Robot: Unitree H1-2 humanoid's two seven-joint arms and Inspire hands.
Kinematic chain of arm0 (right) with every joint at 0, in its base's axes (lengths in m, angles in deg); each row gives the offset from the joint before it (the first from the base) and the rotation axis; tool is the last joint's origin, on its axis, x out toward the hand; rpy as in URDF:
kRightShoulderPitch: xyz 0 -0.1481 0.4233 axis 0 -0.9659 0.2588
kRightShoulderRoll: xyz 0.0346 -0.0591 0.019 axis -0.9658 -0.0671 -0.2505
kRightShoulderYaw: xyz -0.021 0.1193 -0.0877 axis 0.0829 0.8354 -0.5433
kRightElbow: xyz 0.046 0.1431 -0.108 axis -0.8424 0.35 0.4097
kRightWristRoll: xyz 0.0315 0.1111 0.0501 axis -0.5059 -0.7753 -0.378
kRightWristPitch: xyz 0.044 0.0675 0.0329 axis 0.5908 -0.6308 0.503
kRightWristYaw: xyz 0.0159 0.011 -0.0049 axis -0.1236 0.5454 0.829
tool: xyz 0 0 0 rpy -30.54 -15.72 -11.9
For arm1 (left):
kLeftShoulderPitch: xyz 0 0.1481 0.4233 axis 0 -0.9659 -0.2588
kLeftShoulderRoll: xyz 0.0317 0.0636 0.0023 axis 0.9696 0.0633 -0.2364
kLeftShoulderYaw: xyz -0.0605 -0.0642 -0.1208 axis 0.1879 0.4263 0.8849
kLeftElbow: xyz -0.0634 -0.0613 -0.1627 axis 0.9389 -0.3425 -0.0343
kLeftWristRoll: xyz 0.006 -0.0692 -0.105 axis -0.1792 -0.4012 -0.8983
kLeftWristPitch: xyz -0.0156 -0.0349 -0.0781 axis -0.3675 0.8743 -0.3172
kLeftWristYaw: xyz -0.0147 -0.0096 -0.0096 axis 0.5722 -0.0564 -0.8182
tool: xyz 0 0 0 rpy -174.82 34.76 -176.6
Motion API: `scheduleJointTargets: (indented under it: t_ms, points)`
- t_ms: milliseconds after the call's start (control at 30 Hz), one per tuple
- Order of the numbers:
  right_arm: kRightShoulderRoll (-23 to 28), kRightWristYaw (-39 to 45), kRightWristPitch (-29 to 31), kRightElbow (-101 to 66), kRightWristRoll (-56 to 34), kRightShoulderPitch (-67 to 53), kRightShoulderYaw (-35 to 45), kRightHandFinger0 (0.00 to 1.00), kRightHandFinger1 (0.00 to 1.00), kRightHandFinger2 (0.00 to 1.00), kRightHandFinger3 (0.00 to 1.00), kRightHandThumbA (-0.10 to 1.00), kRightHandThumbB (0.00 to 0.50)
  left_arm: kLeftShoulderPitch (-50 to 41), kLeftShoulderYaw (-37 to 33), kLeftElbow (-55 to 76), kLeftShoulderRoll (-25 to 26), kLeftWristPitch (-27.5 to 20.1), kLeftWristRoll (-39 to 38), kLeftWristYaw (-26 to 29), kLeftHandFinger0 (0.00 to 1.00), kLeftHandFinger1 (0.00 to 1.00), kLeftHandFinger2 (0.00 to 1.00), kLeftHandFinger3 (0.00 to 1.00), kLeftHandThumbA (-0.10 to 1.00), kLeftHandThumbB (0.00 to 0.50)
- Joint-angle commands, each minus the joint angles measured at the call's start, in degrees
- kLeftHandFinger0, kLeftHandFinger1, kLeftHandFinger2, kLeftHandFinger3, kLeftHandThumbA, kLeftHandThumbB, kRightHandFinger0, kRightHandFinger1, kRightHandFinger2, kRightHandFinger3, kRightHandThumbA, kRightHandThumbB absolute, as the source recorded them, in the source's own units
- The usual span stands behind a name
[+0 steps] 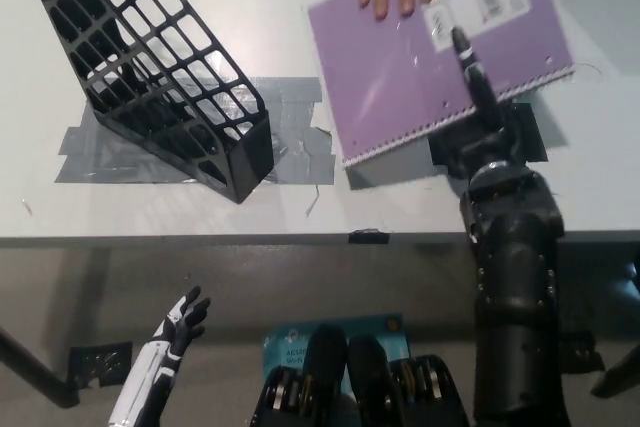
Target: A shelf with a book inside it is placed on the center of the desk infront of the robot. The robot uses its right hand to grab the book, take it out and hand it to a person.
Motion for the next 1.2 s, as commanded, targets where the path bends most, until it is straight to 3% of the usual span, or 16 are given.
scheduleJointTargets:
  t_ms: [0, 233, 267, 300, 333, 367, 400, 433, 500, 800, 900, 1167]
  points:
    - [1.1, 3.0, 8.2, 7.6, 1.3, 6.1, -0.6, 0.0, 0.0, 0.0, 0.0, 1.0, 0.0, -1.1, 0.7, 2.8, 0.5, -2.1, -3.6, -1.6, 1.0, 1.0, 1.0, 1.0, 0.98, 0.31]
    - [2.8, 4.9, 11.7, 14.6, 0.5, 10.0, -0.4, 0.0, 0.0, 0.0, 0.0, 1.0, 0.016, -0.1, 0.9, 2.7, 0.4, -1.0, -3.6, -1.8, 1.0, 1.0, 1.0, 1.0, 0.98, 0.312]
    - [2.9, 5.0, 11.9, 14.7, 0.7, 10.0, -0.6, 0.0, 0.0, 0.0, 0.05, 1.0, 0.058, -0.1, 1.0, 2.7, 0.3, -0.8, -3.8, -1.8, 1.0, 1.0, 1.0, 1.0, 0.97, 0.319]
    - [2.9, 5.5, 12.0, 14.3, 1.0, 9.7, -1.0, 0.16, 0.22, 0.28, 0.33, 1.0, 0.21, 0.1, 1.0, 2.6, 0.3, -0.7, -4.1, -1.9, 1.0, 1.0, 1.0, 1.0, 0.97, 0.321]
    - [2.8, 8.2, 11.4, 13.2, 0.5, 9.1, -1.7, 0.69, 0.85, 0.98, 1.0, 1.0, 0.35, 0.4, 1.1, 2.4, 0.4, -0.7, -3.8, -1.9, 1.0, 1.0, 1.0, 1.0, 0.98, 0.324]
    - [2.8, 9.8, 10.9, 12.7, 0.1, 8.7, -2.0, 0.69, 0.85, 0.98, 1.0, 1.0, 0.35, 0.5, 1.1, 2.3, 0.4, -0.8, -3.6, -1.8, 1.0, 1.0, 1.0, 1.0, 0.98, 0.324]
    - [3.2, 14.3, 10.3, 12.4, -0.3, 8.2, -3.1, 1.0, 1.0, 1.0, 1.0, 1.0, 0.403, 0.7, 1.1, 2.3, 0.4, -0.5, -3.5, -1.7, 1.0, 1.0, 1.0, 1.0, 0.99, 0.339]
    - [3.5, 17.4, 9.9, 12.2, -0.6, 7.8, -3.9, 1.0, 1.0, 1.0, 1.0, 1.0, 0.403, 0.7, 1.1, 2.3, 0.4, -0.3, -3.4, -1.6, 1.0, 1.0, 1.0, 1.0, 0.99, 0.339]
    - [4.1, 23.5, 9.7, 11.1, -0.6, 6.5, -5.7, 1.0, 1.0, 1.0, 1.0, 1.0, 0.462, 0.7, 1.1, 2.3, 0.6, -0.2, -3.4, -1.8, 1.0, 1.0, 1.0, 1.0, 0.99, 0.334]
    - [4.9, 26.8, 7.0, -2.8, -1.3, 0.1, -9.7, 1.0, 1.0, 1.0, 1.0, 1.0, 0.482, 0.9, 1.2, 2.6, 0.5, 0.5, -3.0, -1.6, 1.0, 1.0, 1.0, 1.0, 1.0, 0.352]
    - [5.5, 25.4, 2.5, -19.8, -2.3, -7.5, -13.4, 1.0, 1.0, 1.0, 1.0, 1.0, 0.479, 1.2, 1.4, 2.5, 0.5, 0.1, -3.7, -1.7, 1.0, 1.0, 1.0, 1.0, 0.99, 0.331]
    - [8.3, 24.7, 0.1, -48.0, -0.6, -24.5, -20.4, 1.0, 1.0, 1.0, 1.0, 1.0, 0.494, 2.2, 1.4, 1.8, 0.7, -0.1, -3.6, -1.8, 1.0, 1.0, 1.0, 1.0, 1.0, 0.322]
